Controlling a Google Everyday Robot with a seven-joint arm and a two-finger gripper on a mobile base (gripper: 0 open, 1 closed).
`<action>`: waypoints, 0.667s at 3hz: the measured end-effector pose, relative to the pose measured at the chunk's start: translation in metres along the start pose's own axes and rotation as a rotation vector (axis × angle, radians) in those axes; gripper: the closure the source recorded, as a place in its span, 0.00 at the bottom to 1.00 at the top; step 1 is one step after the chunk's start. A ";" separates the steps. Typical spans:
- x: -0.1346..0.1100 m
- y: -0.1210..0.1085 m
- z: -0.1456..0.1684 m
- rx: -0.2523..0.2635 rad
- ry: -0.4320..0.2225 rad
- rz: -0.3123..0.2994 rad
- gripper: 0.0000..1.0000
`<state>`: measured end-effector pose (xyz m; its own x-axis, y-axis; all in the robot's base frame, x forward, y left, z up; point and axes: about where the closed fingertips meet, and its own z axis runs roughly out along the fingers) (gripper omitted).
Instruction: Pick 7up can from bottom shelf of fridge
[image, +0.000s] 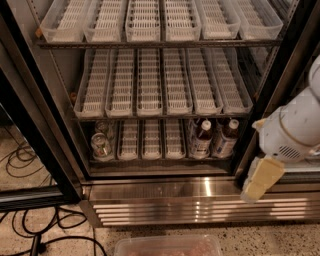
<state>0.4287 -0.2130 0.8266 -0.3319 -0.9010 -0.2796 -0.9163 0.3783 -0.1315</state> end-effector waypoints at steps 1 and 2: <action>0.007 0.013 0.065 -0.047 -0.034 0.045 0.00; 0.004 0.019 0.112 -0.072 -0.071 0.074 0.00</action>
Offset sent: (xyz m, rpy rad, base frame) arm 0.0094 0.0433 -0.1611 0.1644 0.0839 -0.0620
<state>0.4346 -0.1858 0.7166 -0.3851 -0.8527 -0.3530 -0.9043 0.4250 -0.0400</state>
